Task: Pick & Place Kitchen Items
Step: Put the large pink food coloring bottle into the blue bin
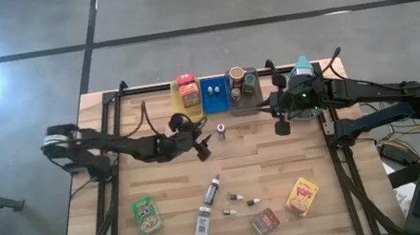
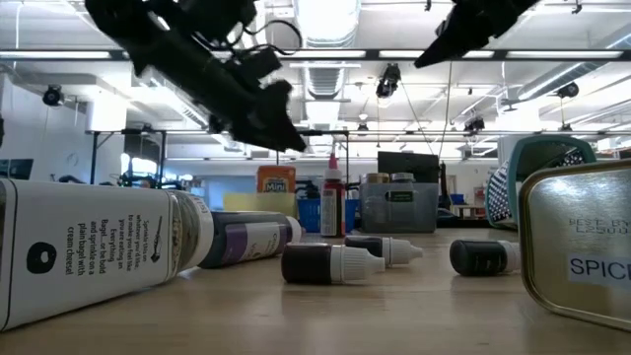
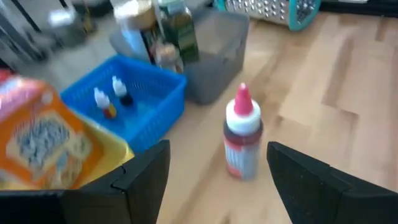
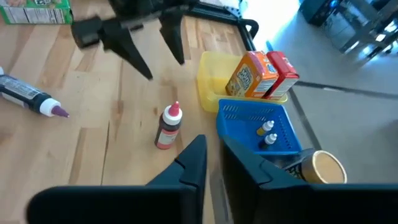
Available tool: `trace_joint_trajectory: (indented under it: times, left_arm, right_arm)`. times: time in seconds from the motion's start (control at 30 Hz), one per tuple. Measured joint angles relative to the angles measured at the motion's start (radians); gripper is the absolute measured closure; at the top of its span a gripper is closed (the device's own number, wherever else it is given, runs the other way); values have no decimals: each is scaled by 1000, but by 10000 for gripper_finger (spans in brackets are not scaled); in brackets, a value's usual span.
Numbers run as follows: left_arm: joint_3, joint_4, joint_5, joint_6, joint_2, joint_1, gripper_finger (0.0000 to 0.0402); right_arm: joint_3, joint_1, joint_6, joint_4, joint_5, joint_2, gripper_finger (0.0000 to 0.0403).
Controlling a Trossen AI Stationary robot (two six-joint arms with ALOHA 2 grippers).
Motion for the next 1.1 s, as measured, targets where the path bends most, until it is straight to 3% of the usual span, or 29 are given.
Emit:
trace_joint_trajectory:
  times: [0.2, 0.53, 0.8, 1.1]
  left_arm:
    - [0, -184, 28, -160, -89, -4, 128]
    - [-1, -299, 27, -145, -139, -4, 128]
    - [-1, -317, 28, -144, -140, -4, 128]
    - [-1, -313, 28, -145, -139, -4, 128]
  right_arm:
    - [122, -2, 1, -73, -6, 130, 284]
    - [285, -2, -73, -151, -119, 321, 183]
    - [340, -2, -153, -129, -147, 487, 153]
    - [386, -22, -135, -114, -221, 640, 143]
